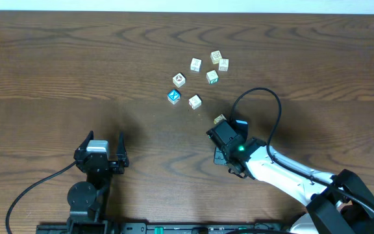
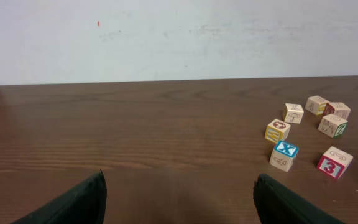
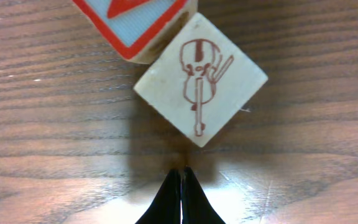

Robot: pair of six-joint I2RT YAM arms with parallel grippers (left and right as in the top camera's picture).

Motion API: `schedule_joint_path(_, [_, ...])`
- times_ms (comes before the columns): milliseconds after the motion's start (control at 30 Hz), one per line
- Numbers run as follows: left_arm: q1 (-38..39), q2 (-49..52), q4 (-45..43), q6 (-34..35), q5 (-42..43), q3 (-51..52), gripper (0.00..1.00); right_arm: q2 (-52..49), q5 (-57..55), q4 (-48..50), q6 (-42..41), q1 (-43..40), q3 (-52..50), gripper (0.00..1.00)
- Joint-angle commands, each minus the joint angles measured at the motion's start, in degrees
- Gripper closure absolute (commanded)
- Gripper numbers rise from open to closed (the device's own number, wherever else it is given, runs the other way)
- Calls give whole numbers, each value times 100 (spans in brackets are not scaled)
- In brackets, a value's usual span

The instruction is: Lift 3 blocks

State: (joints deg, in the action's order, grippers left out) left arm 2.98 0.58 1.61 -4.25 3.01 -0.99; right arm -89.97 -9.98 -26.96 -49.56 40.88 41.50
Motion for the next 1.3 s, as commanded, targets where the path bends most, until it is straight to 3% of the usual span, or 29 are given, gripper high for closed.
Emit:
schedule_joint_path(0, [-28,-35,238,70,-55,76,24,-57,-245,83,-4,24,-26,99])
schedule_joint_path(1267, [-28,-35,240,70,-55,76,24,-57,-348,431,195,-275,-26,99])
